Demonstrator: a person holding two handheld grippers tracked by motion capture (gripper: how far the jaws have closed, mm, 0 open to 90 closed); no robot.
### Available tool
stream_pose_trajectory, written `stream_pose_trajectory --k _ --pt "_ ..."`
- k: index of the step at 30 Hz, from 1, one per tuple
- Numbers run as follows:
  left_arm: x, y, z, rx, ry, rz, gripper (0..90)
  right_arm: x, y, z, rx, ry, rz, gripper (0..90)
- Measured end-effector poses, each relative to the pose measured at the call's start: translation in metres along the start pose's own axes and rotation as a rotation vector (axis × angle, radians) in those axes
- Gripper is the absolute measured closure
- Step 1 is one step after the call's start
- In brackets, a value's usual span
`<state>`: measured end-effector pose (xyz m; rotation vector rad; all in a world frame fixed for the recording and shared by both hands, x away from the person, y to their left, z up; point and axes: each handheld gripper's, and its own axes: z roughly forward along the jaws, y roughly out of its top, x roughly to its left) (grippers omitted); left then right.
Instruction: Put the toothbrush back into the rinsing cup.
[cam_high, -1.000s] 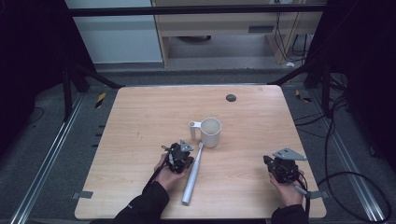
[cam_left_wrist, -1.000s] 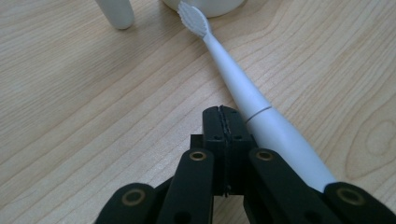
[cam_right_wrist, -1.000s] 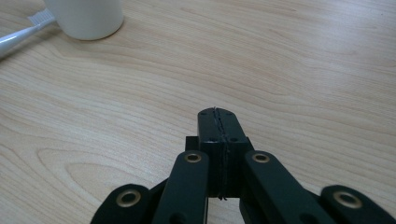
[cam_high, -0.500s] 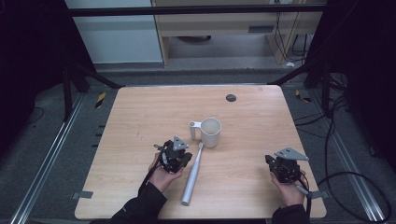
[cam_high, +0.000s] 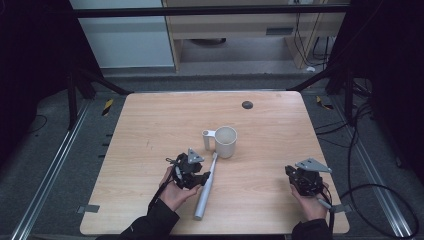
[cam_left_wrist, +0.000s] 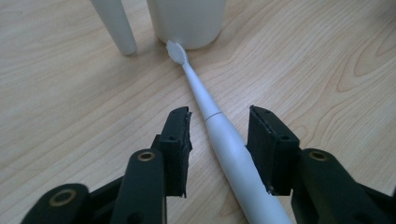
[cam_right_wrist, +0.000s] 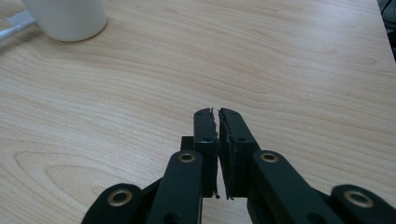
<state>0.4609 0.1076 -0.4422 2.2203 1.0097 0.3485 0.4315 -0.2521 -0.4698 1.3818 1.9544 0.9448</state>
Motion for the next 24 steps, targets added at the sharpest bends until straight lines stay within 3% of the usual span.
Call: stream_pose_trajectory --k 5,7,16,24 --pt "-0.003 -0.001 0.004 0.037 0.006 0.008 53.7 0.001 0.0 0.0 0.006 -0.001 -0.001 84.3" --pt "-0.006 -0.001 0.007 0.049 -0.01 -0.002 52.4 0.0 0.0 0.001 0.009 -0.006 -0.006 83.8" --pt "-0.01 0.001 0.022 0.107 -0.003 0.011 56.2 0.0 0.0 0.002 0.019 0.001 -0.003 83.6" --pt "-0.009 -0.001 0.038 0.159 -0.007 -0.019 57.0 0.002 0.0 0.004 0.032 0.007 -0.004 83.3"
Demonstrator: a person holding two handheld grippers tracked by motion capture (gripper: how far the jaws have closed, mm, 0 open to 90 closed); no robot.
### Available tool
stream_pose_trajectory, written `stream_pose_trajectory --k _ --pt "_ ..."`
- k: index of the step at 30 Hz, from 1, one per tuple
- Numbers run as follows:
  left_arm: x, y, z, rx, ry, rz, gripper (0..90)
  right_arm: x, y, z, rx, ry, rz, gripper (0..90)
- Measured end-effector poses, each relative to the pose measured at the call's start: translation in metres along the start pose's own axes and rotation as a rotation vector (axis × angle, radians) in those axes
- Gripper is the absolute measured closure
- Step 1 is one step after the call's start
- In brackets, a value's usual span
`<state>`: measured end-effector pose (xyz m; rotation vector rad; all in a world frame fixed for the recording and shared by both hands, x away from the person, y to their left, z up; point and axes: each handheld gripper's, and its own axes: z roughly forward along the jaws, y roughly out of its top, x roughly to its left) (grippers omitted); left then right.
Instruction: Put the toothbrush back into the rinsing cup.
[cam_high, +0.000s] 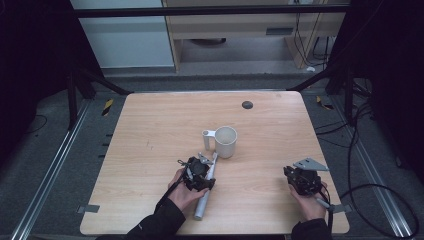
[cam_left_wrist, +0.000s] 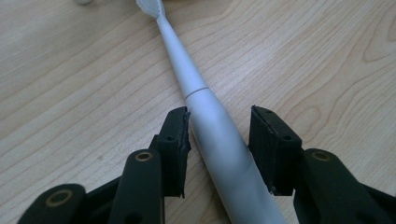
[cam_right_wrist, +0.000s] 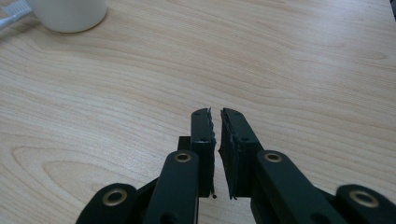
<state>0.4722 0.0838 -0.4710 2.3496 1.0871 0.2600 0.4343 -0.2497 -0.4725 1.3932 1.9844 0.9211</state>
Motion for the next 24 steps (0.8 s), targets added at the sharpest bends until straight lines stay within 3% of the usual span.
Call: stream_pose_trajectory --k 9,22,24 --pt "0.0 0.0 0.002 0.011 -0.003 -0.008 58.4 0.001 0.0 0.001 0.004 0.006 0.002 83.3" --pt "0.008 -0.007 -0.003 0.046 0.001 0.019 61.8 0.001 0.001 0.002 0.01 0.007 -0.004 83.0" --pt "0.01 -0.01 -0.006 0.05 -0.003 0.037 63.6 0.0 0.0 0.002 0.006 0.004 -0.007 83.1"
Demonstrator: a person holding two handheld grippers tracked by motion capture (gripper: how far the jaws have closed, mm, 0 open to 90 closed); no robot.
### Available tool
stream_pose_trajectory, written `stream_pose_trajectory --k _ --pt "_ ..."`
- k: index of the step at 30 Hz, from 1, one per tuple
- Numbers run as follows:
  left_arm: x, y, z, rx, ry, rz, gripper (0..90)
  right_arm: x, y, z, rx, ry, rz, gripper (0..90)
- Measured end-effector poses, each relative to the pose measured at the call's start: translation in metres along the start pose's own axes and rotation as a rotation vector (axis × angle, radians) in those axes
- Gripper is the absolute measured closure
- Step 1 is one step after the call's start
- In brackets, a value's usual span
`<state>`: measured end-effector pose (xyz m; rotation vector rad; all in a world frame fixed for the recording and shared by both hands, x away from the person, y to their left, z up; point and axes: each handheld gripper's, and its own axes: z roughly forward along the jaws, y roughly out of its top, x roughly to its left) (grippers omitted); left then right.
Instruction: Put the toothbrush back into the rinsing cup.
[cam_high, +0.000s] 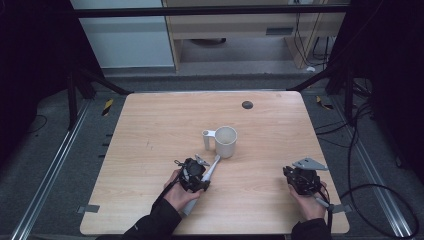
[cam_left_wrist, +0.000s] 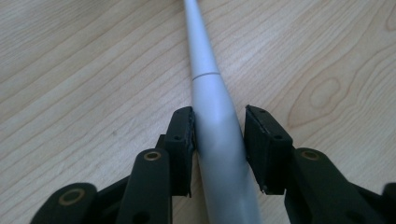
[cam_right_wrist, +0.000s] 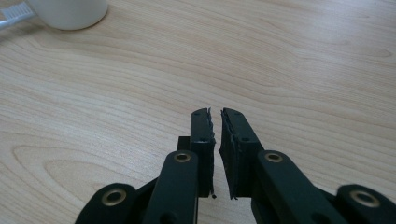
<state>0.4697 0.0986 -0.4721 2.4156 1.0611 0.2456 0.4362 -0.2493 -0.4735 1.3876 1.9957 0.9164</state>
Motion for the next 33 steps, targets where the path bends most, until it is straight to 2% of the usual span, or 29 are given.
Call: stream_pose_trajectory --k 10,14,15,18,22,28,31,33 --pt "0.003 -0.001 0.0 0.034 -0.008 0.052 65.6 0.0 0.0 0.0 0.003 0.003 0.003 83.1" --pt "0.004 0.002 0.003 0.057 -0.017 0.084 65.5 0.0 0.0 0.0 0.007 0.007 0.007 83.0" --pt "0.005 0.004 0.003 0.078 -0.026 0.103 65.6 0.0 0.0 0.001 0.009 0.009 0.008 82.9" --pt "0.007 0.007 0.003 0.096 -0.039 0.11 65.7 0.0 0.0 0.001 0.01 0.01 0.009 82.7" --pt "0.006 0.01 0.003 0.128 -0.038 0.167 66.4 0.0 0.0 0.0 0.008 0.009 0.006 82.8" --pt "0.01 0.009 -0.002 0.119 -0.063 0.19 66.7 -0.001 0.001 0.0 0.007 0.01 0.009 83.0" --pt "0.011 0.01 -0.017 0.078 -0.077 0.199 66.8 -0.002 0.001 0.0 0.008 0.01 0.017 83.2" --pt "0.011 0.01 -0.02 0.066 -0.081 0.195 66.8 -0.002 0.0 -0.001 0.008 0.01 0.018 83.3"
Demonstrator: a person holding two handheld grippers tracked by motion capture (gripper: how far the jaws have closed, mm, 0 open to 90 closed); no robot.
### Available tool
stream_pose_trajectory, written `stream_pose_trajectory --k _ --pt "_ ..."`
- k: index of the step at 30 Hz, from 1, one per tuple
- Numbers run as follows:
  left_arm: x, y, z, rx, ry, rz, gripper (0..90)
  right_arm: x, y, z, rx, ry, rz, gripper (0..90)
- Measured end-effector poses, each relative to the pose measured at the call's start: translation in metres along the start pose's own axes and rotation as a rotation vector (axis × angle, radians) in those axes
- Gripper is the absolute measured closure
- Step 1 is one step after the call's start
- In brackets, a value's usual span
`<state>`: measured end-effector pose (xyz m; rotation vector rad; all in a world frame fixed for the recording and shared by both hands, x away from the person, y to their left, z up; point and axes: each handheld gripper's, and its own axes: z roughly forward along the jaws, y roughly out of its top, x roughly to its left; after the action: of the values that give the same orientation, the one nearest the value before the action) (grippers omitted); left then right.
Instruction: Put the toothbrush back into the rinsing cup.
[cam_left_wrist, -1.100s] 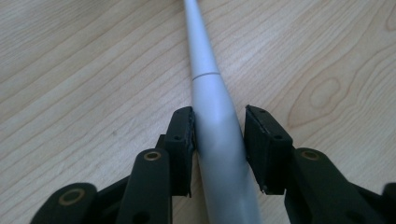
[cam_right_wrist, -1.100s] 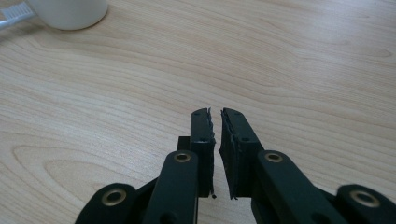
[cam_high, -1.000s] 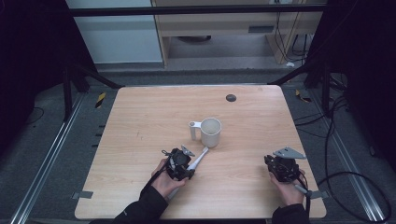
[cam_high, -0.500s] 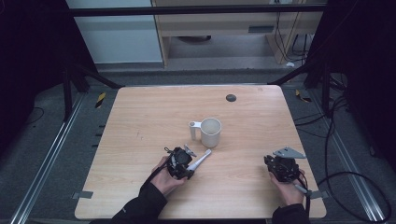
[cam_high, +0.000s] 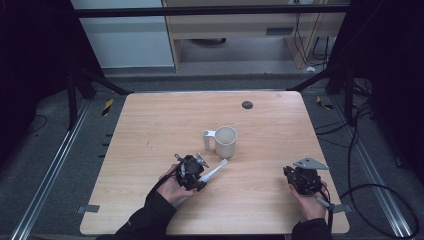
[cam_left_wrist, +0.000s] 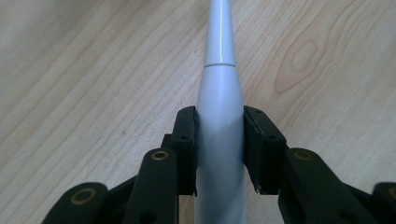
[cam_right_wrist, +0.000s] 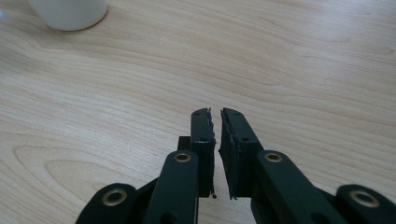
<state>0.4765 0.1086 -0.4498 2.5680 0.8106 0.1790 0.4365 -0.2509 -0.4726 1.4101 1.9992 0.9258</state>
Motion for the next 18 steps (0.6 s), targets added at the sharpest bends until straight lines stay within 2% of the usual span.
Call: stream_pose_trajectory --k 2,4,9,14,17,18 --pt "0.0 0.0 -0.01 -0.037 -0.014 -0.008 66.8 0.0 0.0 -0.001 -0.001 0.0 -0.001 83.3" --pt "0.0 -0.001 -0.013 -0.048 -0.016 -0.011 66.8 0.0 0.0 0.0 -0.001 -0.001 0.0 83.3" --pt "0.002 0.0 -0.028 -0.115 -0.021 -0.024 66.8 0.0 0.0 0.0 -0.003 -0.001 0.001 83.3" --pt "0.003 0.003 -0.045 -0.19 -0.011 -0.035 66.8 0.0 0.0 -0.001 -0.01 -0.002 0.006 83.3" --pt "0.006 0.007 -0.06 -0.265 0.003 -0.042 66.8 0.0 0.0 -0.001 -0.013 -0.005 0.003 83.3" --pt "0.006 0.007 -0.06 -0.265 0.003 -0.042 66.8 0.0 0.0 -0.001 -0.013 -0.005 0.004 83.3"
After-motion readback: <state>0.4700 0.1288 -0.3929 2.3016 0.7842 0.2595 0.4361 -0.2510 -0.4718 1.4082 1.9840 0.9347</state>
